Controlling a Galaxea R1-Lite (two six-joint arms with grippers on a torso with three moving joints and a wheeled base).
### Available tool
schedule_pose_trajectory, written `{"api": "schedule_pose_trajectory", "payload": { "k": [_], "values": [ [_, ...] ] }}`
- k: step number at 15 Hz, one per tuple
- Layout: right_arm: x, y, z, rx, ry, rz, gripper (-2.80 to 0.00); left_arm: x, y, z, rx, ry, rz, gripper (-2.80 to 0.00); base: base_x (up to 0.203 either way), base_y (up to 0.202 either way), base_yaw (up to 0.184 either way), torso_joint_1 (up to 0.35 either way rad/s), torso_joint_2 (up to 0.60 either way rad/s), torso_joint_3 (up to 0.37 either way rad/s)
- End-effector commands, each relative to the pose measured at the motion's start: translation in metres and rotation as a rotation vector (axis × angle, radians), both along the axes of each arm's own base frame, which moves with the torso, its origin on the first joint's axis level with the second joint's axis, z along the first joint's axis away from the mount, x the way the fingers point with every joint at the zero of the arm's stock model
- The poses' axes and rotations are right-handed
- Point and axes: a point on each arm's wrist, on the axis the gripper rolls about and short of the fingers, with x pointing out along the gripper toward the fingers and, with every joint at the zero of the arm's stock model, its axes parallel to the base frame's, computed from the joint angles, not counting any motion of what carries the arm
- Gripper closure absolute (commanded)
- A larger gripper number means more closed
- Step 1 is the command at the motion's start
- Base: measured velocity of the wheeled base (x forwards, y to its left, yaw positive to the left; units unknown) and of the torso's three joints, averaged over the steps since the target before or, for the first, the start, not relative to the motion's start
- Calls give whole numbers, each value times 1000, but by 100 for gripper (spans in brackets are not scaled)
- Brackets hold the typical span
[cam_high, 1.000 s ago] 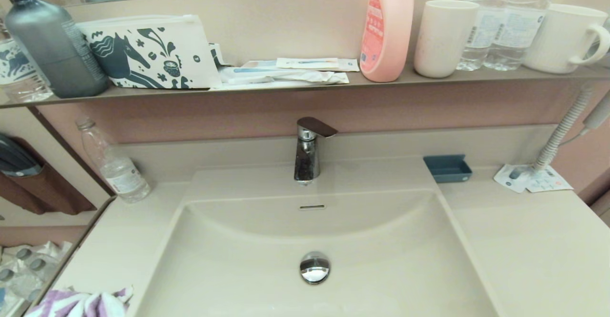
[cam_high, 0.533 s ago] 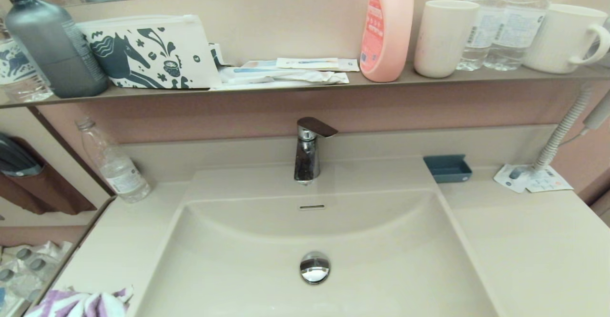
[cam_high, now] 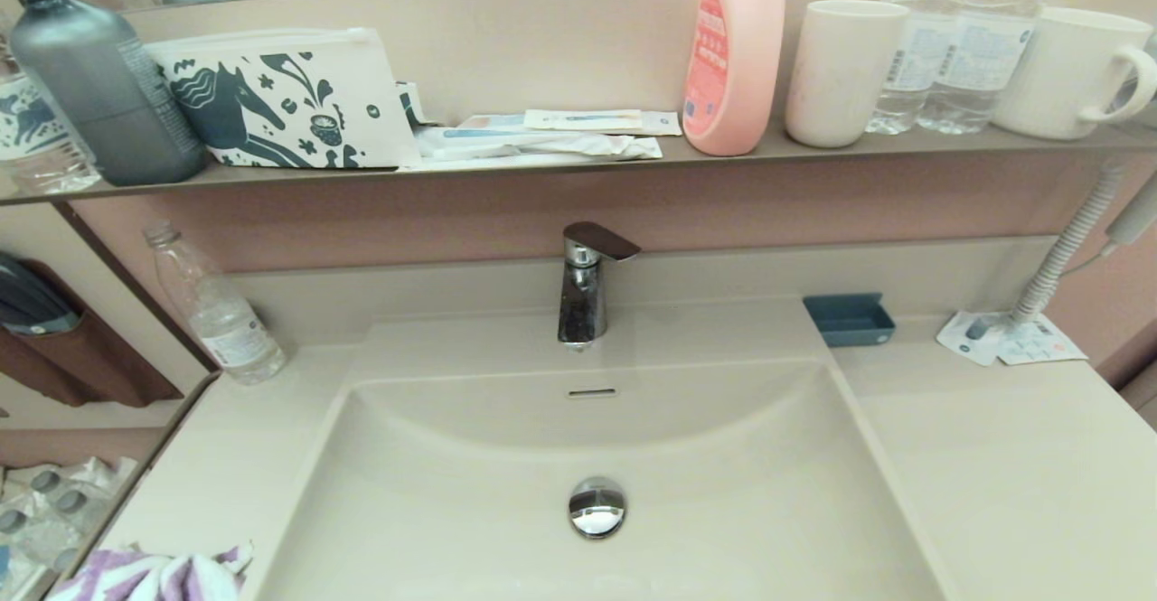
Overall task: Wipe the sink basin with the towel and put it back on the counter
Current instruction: Turn on the faucet
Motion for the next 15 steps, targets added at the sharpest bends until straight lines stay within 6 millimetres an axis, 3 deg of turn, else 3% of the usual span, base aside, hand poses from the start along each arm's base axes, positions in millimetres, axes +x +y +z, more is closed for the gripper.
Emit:
{"api": "schedule_pose_trajectory", "payload": {
  "k": [1,7,9,11,15],
  "values": [
    [0,0,0,-1,0,0,0,0,0,0,0,1,0,0,0,0,0,0,0,0],
    [-1,0,5,-31,-4,-18,0,0,0,0,0,0,0,0,0,0,0,0,0,0],
    [-1,0,25,-33,-7,-18,0,0,0,0,0,1,0,0,0,0,0,0,0,0],
    [3,0,61,-22,-6,-15,0,0,0,0,0,0,0,0,0,0,0,0,0,0],
    [34,0,121,33,52,-9,0,0,0,0,0,0,0,0,0,0,0,0,0,0]
  ]
}}
